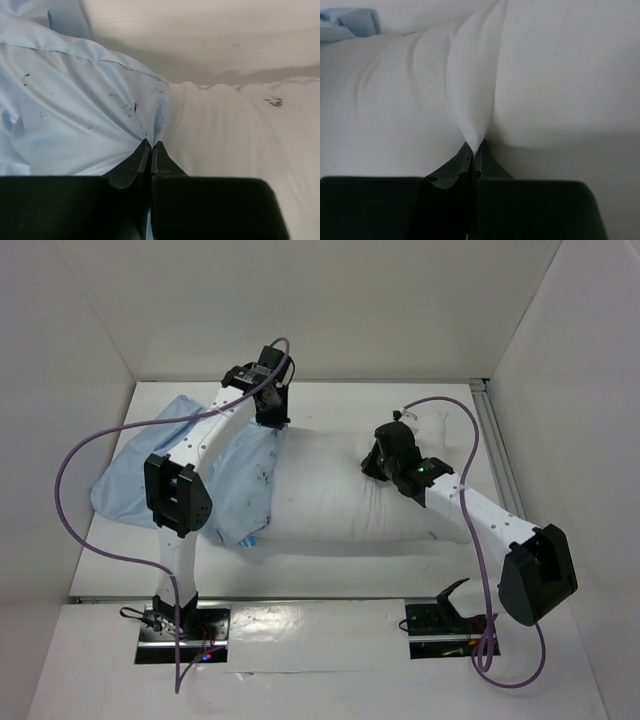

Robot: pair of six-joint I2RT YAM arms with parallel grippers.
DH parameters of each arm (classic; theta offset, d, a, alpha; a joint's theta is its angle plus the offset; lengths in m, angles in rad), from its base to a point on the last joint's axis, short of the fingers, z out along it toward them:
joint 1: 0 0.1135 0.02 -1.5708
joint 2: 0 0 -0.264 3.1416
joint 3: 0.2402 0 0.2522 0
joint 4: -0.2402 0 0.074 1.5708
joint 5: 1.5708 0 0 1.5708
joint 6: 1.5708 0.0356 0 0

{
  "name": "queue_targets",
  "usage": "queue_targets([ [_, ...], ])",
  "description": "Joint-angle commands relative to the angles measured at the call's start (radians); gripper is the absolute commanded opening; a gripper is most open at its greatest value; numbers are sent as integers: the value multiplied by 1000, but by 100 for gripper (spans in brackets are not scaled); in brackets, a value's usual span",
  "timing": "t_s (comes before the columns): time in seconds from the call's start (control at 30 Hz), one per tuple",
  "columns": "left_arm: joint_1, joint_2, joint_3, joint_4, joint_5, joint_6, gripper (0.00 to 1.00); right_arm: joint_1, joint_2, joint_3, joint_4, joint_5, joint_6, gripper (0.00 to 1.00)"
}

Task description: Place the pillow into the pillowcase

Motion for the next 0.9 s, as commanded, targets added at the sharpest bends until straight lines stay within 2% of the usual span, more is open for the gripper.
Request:
queue_targets([
  [0.0, -52, -3, 104, 51, 156, 20, 15, 66, 43, 21, -73, -64, 18, 0],
  [0.03, -52, -3, 127, 51, 170, 29, 18, 78, 43, 21, -73, -64, 19, 0],
  [0.27, -52, 31, 146, 51, 179, 38, 17, 109, 52, 30, -73, -55, 38, 0],
  [0.3, -52, 43, 146, 51, 179, 38, 15, 118, 52, 30, -73, -55, 38, 0],
  [0.33, -52, 43, 146, 51, 179, 38, 5, 118, 52, 30, -73, -46, 38, 0],
  [0.37, -52, 52, 135, 51, 179, 38, 0, 118, 52, 30, -73, -46, 38, 0],
  [0.5, -75, 52, 160, 71, 250, 38, 0, 127, 43, 39, -73, -46, 48, 0],
  [0.63, -130, 80, 307, 71, 446, 39, 0, 127, 43, 110, -23, -55, 69, 0],
  [0.67, -141, 90, 337, 71, 571, 14, 0, 127, 43, 130, -4, -55, 69, 0],
  [0.7, -150, 80, 370, 87, 630, 0, 0, 127, 33, 150, 5, -55, 69, 0],
  [0.77, -165, 42, 349, 146, 745, -47, 0, 127, 3, 196, 14, -35, 69, 0],
  [0.87, -175, -52, 209, 229, 796, -90, 0, 138, -46, 216, 2, 6, 69, 0],
])
